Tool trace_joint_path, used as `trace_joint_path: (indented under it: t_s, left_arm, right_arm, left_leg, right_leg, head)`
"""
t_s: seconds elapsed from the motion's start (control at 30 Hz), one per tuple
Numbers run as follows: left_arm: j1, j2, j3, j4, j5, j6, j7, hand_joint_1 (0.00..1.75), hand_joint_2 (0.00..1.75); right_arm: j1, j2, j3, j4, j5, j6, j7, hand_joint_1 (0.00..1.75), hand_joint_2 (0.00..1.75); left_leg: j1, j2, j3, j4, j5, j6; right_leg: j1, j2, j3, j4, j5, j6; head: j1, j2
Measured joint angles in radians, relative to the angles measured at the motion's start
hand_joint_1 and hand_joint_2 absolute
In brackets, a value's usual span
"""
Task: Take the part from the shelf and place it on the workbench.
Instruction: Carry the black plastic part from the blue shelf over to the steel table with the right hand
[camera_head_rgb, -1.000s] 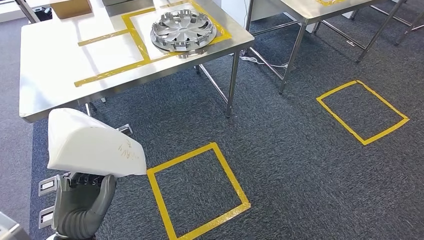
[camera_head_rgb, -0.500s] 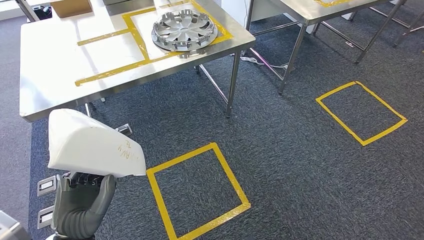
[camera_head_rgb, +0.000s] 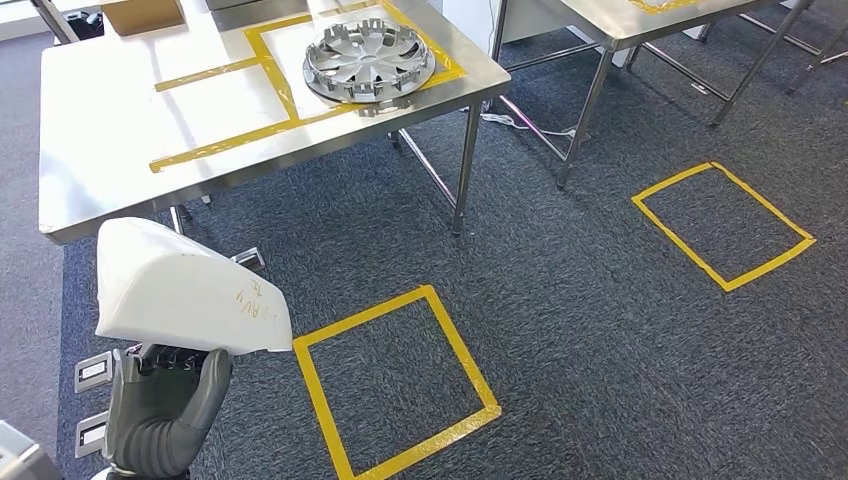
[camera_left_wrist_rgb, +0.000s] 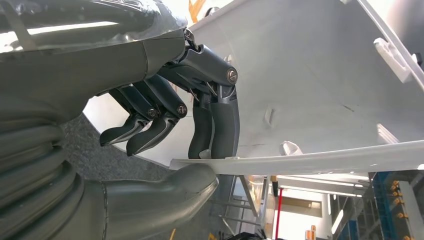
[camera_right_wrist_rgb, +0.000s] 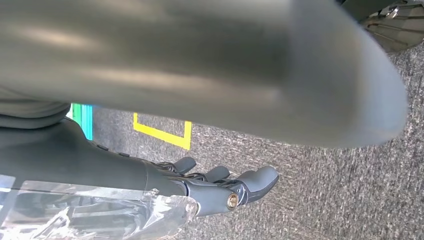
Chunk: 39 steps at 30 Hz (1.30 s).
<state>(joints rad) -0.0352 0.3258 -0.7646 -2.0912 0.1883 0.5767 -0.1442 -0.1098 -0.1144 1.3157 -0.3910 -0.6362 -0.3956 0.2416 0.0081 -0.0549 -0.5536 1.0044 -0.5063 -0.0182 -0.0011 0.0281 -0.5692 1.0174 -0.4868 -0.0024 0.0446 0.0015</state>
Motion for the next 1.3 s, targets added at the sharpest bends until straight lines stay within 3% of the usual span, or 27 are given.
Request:
trace_joint_path:
  t_s: [1.3]
  left_arm:
    - [0.010,0.000,0.005,0.000,0.010,0.003,-0.023,1.75,1.75]
  right_arm:
    - [0.000,0.000,0.000,0.000,0.005,-0.002,0.011,0.00,0.00]
  left_leg:
    - [-0.002,0.000,0.000,0.002,-0.001,0.002]
  right_leg:
    - [-0.002,0.000,0.000,0.000,0.001,0.001]
  head:
    - [0.000,0.000]
